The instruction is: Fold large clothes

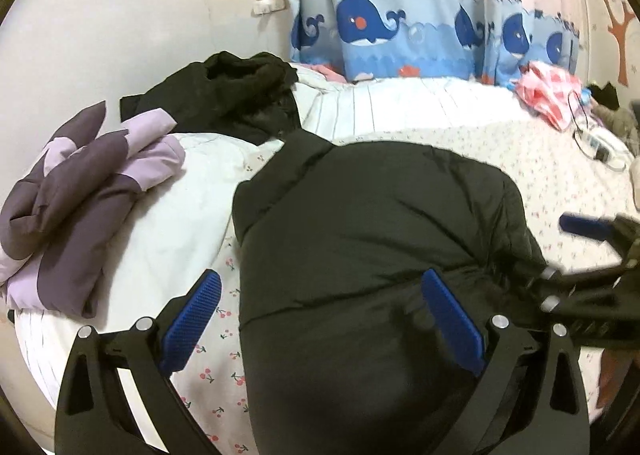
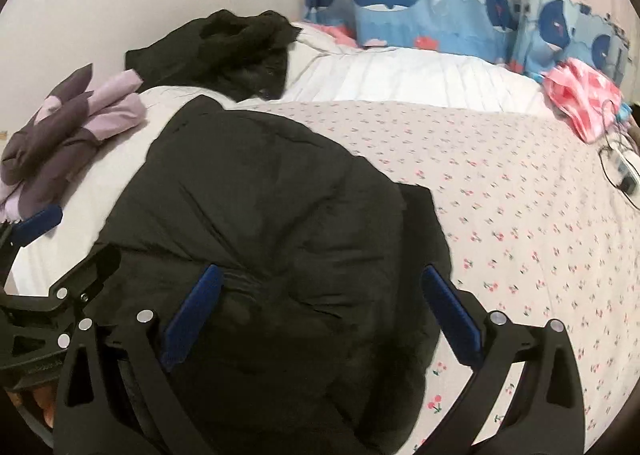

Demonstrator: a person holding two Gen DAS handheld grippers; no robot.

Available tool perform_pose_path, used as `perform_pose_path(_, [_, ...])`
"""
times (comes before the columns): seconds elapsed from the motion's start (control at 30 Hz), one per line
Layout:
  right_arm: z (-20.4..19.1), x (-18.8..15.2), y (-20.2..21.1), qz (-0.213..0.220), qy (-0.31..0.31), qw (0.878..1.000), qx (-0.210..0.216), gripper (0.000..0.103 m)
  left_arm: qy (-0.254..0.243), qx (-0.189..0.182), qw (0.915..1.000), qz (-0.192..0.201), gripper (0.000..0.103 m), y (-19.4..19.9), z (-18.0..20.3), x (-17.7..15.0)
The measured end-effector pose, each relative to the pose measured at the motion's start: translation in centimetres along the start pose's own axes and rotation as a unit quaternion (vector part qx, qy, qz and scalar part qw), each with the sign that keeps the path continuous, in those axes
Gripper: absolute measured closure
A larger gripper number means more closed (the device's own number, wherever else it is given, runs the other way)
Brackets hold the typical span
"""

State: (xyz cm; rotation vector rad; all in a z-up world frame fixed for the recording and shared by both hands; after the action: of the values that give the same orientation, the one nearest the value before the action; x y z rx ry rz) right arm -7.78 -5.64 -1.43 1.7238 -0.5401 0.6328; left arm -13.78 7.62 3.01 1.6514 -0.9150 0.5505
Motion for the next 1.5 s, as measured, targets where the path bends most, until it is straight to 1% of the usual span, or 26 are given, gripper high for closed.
perform_pose_path(0.07, [-0.1,-1.6,-2.2,-0.049,0.022,0.999,0.001,0.006,0.01,-0.004,0.9999,-0.002,0.006,0.0,-0.5,0.2])
perform_pose_path(0.1, [0.2,-2.3,-2.3,-0.056,0.018,0.998,0.011,0.006,0.014,-0.005,0.9999,-0.004,0.006,0.0,-0.7,0.2])
perform_pose_path(0.17, [1.1,-2.4,-1.9,-0.065,0.007,0.998,0.018,0.006,0.018,-0.005,0.9998,-0.009,0.006,0.1,-0.7,0.2])
perform_pose_path(0.27, [1.6,-1.0,0.2,-0.031,0.007,0.999,0.015,0.006,0.019,-0.01,0.9996,-0.021,0.006,0.1,-0.6,0.1])
perform_pose_path(0.33, [2.0,-0.1,1.7,0.007,-0.009,1.0,0.029,0.006,0.02,-0.014,0.9995,-0.023,0.006,0.5,-0.4,0.0])
perform_pose_path(0.37, [2.3,0.2,2.0,0.018,-0.019,0.999,0.03,0.006,0.021,-0.011,0.9995,-0.023,0.006,0.6,-0.3,0.0])
perform_pose_path(0.43, [2.3,0.4,2.0,0.016,-0.045,0.998,0.033,0.006,0.022,-0.009,0.9994,-0.025,0.006,0.8,-0.3,-0.1])
perform_pose_path(0.47, [1.7,0.4,1.8,0.012,-0.051,0.998,0.039,0.006,0.024,-0.009,0.9993,-0.028,0.006,0.8,-0.2,-0.1])
perform_pose_path(0.57, [0.8,0.1,2.4,0.014,-0.027,0.999,0.024,0.006,0.03,-0.013,0.9988,-0.037,0.006,0.7,-0.4,-0.2])
perform_pose_path(0.63, [-0.4,0.0,2.7,0.025,-0.018,0.999,0.023,0.006,0.031,-0.013,0.9986,-0.042,0.007,0.6,-0.5,-0.2])
perform_pose_path(0.67, [-0.7,-0.3,2.7,0.033,-0.02,0.999,0.014,0.006,0.033,-0.009,0.9984,-0.044,0.007,0.7,-0.6,-0.3])
perform_pose_path(0.7, [-0.9,0.2,2.6,0.039,-0.025,0.999,0.002,0.006,0.034,-0.007,0.9984,-0.045,0.007,0.7,-0.7,-0.3])
perform_pose_path(0.8, [-1.1,0.3,2.2,0.014,-0.041,0.999,0.002,0.006,0.039,-0.007,0.9983,-0.044,0.007,1.1,-1.1,-0.2])
perform_pose_path(0.87, [-1.4,0.2,1.7,0.005,-0.024,1.0,-0.016,0.006,0.037,0.0,0.9983,-0.045,0.007,1.2,-1.3,-0.2])
perform_pose_path(1.0, [-2.0,-0.2,1.5,0.016,-0.006,0.999,-0.035,0.006,0.031,0.01,0.9973,-0.065,0.007,0.5,-1.5,-0.5])
perform_pose_path(1.07, [-2.0,-0.2,1.2,0.009,-0.007,1.0,-0.029,0.006,0.029,0.015,0.9968,-0.072,0.007,0.4,-1.6,-0.7])
perform_pose_path(1.23, [-1.5,-0.3,1.4,0.011,-0.01,0.999,-0.028,0.006,0.042,0.009,0.9963,-0.074,0.007,0.5,-2.3,-0.9])
perform_pose_path(1.5, [-1.6,-0.5,1.5,0.008,-0.006,1.0,-0.024,0.006,0.037,0.008,0.9962,-0.078,0.007,0.3,-1.8,-0.9])
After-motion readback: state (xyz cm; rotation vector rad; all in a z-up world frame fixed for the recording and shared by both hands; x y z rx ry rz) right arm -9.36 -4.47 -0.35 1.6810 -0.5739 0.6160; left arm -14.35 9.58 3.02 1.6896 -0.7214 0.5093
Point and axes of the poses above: each gripper's, at about its wrist camera, not at the fingertips, and y roughly against the way its jaws point, z to its right, x to its top, the point moved 3 cm from there along -y, roughly the way its jaws point, and after that the axes turned 12 degrees about -y, right-handed, at the moved point
